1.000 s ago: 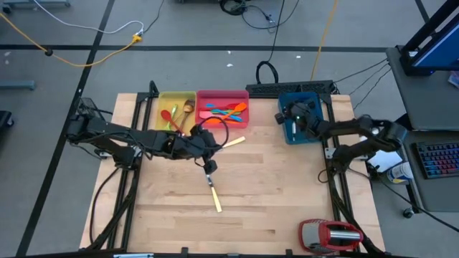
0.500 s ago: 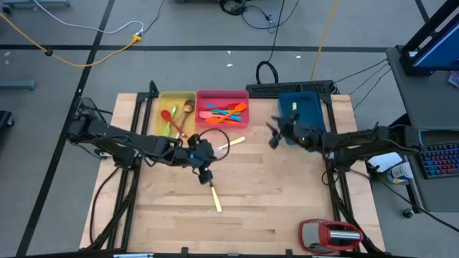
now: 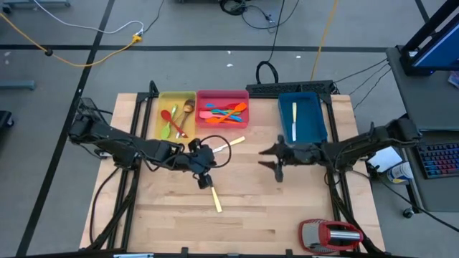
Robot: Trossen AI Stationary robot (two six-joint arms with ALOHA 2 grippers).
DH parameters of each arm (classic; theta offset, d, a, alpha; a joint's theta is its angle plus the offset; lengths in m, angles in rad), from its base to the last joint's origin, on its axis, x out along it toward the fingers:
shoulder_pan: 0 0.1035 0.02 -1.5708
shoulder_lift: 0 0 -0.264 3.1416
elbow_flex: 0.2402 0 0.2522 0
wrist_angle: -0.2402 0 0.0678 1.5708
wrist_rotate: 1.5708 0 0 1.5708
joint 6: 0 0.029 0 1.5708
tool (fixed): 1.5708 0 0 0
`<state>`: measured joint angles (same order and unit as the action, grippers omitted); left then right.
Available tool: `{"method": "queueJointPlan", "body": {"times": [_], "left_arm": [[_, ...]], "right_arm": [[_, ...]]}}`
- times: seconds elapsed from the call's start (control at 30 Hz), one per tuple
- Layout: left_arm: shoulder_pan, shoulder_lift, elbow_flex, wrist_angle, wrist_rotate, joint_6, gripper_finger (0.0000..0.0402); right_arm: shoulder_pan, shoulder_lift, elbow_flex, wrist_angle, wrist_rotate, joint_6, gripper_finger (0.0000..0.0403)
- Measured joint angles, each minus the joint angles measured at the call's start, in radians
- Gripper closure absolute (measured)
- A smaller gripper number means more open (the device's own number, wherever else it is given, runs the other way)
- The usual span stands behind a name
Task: Pick & Place Kitchen Items
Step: Put the top yellow table knife into the blue bin
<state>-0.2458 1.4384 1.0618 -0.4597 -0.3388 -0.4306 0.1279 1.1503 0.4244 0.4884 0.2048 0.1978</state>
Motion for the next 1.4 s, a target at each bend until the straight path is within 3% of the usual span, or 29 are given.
{"method": "queueJointPlan", "body": {"times": [0.23,0.5,0.87,0.97,1.23,1.3,1.4], "left_arm": [[0.012,0.0,0.0,0.0,-0.03,-0.014,0.0376],[0.012,0.0,0.0,0.02,-0.047,-0.013,0.0376],[0.094,0.069,0.001,0.074,-0.033,0.239,0.0374],[0.126,0.13,0.0,0.075,0.001,0.253,0.0355],[0.229,0.282,0.0,0.174,-0.02,0.264,0.025],[0.263,0.311,0.002,0.223,-0.019,0.227,0.0237],[0.313,0.354,0.0,0.248,0.068,0.184,0.0232]], "right_arm": [[0.095,0.034,0.001,-0.002,0.001,0.034,0.023],[0.116,0.079,0.001,0.016,0.004,0.042,0.0232],[0.116,0.096,0.001,0.016,0.007,0.077,0.0236],[0.116,0.096,0.001,0.018,0.007,0.076,0.0236],[0.116,0.096,0.001,0.016,0.007,0.076,0.0236],[0.116,0.096,0.001,0.015,0.007,0.076,0.0236],[0.116,0.096,0.001,0.011,0.007,0.075,0.0236]]}}
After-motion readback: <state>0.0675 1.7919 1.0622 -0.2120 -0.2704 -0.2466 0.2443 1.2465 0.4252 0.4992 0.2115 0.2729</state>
